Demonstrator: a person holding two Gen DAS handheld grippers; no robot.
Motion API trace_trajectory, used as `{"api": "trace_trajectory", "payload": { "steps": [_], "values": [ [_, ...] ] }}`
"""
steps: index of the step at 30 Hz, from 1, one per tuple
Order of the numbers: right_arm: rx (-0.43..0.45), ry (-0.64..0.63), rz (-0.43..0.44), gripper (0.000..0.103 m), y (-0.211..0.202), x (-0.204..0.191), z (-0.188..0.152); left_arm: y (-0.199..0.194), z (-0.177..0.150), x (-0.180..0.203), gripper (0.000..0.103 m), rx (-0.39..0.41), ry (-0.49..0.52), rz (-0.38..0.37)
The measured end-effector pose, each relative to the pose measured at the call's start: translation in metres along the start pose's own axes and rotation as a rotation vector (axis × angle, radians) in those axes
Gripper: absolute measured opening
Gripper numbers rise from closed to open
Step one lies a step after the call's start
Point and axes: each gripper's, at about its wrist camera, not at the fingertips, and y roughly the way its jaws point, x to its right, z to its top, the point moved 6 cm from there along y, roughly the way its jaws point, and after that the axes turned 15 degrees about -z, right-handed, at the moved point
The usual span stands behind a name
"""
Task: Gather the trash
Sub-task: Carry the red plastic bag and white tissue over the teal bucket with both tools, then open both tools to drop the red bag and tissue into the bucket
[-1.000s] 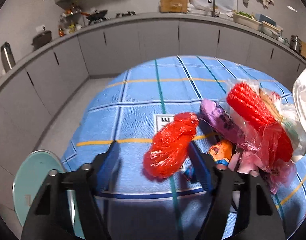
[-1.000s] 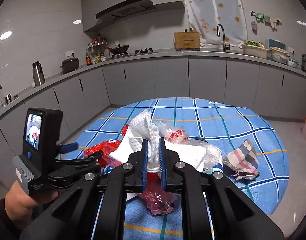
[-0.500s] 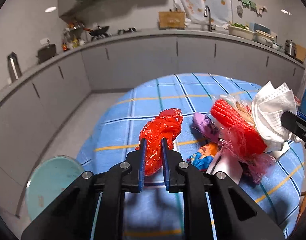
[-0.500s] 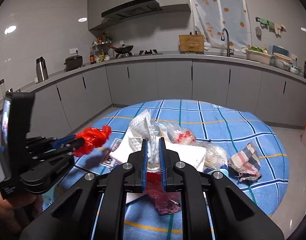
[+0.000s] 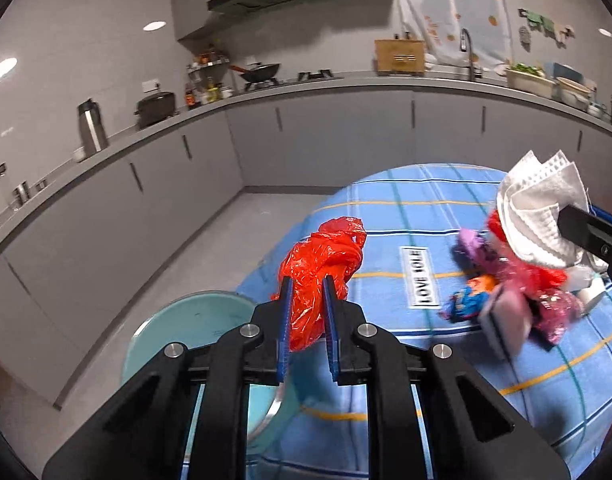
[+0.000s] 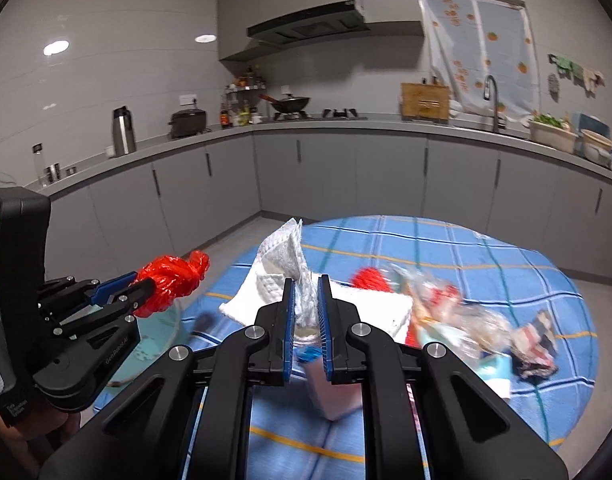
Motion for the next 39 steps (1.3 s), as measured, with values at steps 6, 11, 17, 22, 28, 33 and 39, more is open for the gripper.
{"api": "trace_trajectory", "payload": {
  "steps": [6, 11, 17, 22, 28, 33, 39],
  "values": [
    [0.005, -0.024, 0.078, 0.012, 0.004, -0.039, 0.008, -0.016, -0.009, -0.044, 0.015, 0.0, -0.043, 0.094],
    [0.002, -0.056, 0.132, 0.012, 0.006, -0.071, 0.011, -0.024, -0.019, -0.077, 0.015, -0.01, -0.086, 0.153],
    [-0.01, -0.076, 0.194, 0.012, 0.011, -0.104, 0.012, -0.029, -0.032, -0.109, 0.015, -0.024, -0.13, 0.211],
    [-0.031, -0.099, 0.261, 0.012, 0.019, -0.14, 0.007, -0.028, -0.046, -0.135, 0.015, -0.049, -0.174, 0.258],
    [-0.068, -0.131, 0.337, 0.012, 0.028, -0.181, -0.001, -0.031, -0.054, -0.158, 0.016, -0.052, -0.213, 0.287],
    [-0.093, -0.137, 0.384, 0.012, 0.035, -0.205, -0.004, -0.027, -0.059, -0.169, 0.016, -0.058, -0.237, 0.289],
    [-0.126, -0.14, 0.401, 0.013, 0.047, -0.219, -0.01, -0.021, -0.063, -0.176, 0.018, -0.069, -0.254, 0.279]
  ]
}}
